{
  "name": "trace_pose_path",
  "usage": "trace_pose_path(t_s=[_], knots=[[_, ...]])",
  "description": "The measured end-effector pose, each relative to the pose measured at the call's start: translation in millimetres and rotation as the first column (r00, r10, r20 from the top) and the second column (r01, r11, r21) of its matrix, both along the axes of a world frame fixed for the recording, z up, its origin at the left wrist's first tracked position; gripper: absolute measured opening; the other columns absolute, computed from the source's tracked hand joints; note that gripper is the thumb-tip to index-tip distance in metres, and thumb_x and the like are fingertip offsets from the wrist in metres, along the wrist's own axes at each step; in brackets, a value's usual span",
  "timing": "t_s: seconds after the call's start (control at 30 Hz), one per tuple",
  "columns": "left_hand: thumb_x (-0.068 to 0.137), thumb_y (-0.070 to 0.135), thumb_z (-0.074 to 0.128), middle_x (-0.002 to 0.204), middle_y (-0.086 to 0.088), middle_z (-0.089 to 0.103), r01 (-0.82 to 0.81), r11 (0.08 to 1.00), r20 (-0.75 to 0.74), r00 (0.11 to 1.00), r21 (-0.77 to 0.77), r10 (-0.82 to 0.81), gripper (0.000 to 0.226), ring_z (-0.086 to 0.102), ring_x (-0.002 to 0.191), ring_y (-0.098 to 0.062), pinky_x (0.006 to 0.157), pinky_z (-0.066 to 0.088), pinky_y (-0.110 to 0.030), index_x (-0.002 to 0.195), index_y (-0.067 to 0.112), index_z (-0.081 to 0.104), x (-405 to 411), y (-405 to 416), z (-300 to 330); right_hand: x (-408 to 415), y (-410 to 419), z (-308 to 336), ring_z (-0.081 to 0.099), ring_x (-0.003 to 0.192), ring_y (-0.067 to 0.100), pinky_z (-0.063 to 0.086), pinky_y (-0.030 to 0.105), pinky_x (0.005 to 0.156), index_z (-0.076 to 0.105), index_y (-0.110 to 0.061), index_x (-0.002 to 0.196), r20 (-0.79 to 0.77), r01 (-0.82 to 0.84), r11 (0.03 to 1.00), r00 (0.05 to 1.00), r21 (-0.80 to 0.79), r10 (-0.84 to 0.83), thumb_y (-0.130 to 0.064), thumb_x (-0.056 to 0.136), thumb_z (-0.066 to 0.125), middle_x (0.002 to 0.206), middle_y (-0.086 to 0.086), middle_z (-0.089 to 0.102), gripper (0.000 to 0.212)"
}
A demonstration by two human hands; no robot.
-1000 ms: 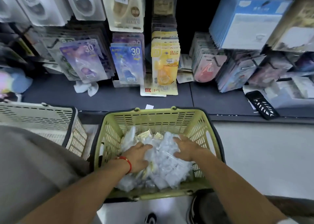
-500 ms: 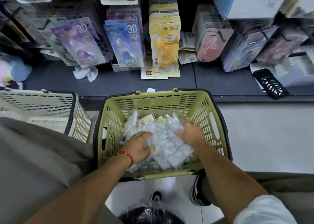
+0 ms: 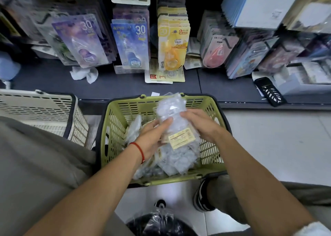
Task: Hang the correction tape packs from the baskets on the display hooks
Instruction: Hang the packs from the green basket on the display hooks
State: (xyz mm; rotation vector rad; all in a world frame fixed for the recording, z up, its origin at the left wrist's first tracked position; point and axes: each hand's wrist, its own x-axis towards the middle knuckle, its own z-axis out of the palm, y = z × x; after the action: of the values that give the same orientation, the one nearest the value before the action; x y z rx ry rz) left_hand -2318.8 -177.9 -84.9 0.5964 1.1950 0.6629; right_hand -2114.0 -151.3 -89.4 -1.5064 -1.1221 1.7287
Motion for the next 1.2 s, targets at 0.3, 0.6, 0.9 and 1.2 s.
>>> trace_pose_path(t_s=[0.3, 0.6, 0.9, 1.2], knots=[[0.095, 0.012, 0.074, 0.112, -0.013, 0.079, -0.183, 0.97, -0.13, 0.978, -0.163, 0.163, 0.04, 0.075, 0.096, -0.032, 0.075, 0.058, -0.041, 0.133, 0.012, 0.063, -44, -14, -27, 6, -23, -93, 0.043, 0.148, 0.038, 0.037, 0.047, 0.122, 0.023, -0.015, 0.167, 0.75, -0.218, 0.943, 0.573, -0.249, 0.331, -0.025, 0.109, 0.054, 0.166, 0.016, 0.037, 0.066], [0.093, 0.018, 0.066, 0.08, -0.013, 0.07, -0.156, 0.948, -0.091, 0.987, -0.278, 0.136, 0.038, 0.072, 0.06, -0.031, 0.053, 0.059, -0.034, 0.128, 0.007, 0.059, -41, -4, -24, 23, -19, -103, 0.069, 0.107, 0.029, 0.051, 0.029, 0.087, 0.067, -0.014, 0.134, 0.726, -0.045, 0.995, 0.681, -0.089, 0.096, -0.011, 0.097, 0.066, 0.12, 0.012, 0.073, 0.037], [0.095, 0.023, 0.063, 0.095, -0.016, 0.071, -0.269, 0.961, -0.152, 0.954, -0.058, 0.258, 0.031, 0.069, 0.069, -0.03, 0.062, 0.058, -0.036, 0.123, 0.012, 0.058, -9, 1, -1, 21, -18, 18, 0.069, 0.078, 0.018, 0.052, 0.032, 0.065, 0.078, -0.009, 0.102, -0.109, 0.163, 0.977, 0.978, -0.136, -0.178, 0.002, 0.097, 0.052, 0.097, 0.012, 0.075, 0.029], [0.101, 0.05, 0.054, 0.138, -0.006, 0.066, -0.305, 0.92, -0.027, 0.946, 0.246, 0.322, 0.047, 0.065, 0.125, -0.03, 0.111, 0.048, -0.057, 0.143, 0.029, 0.051, 0, 17, 72, -46, -2, 109, 0.076, 0.091, 0.014, 0.06, 0.039, 0.082, 0.063, -0.021, 0.116, 0.311, -0.03, 0.987, 0.95, 0.159, -0.021, -0.03, 0.094, 0.077, 0.104, -0.001, 0.077, 0.028]])
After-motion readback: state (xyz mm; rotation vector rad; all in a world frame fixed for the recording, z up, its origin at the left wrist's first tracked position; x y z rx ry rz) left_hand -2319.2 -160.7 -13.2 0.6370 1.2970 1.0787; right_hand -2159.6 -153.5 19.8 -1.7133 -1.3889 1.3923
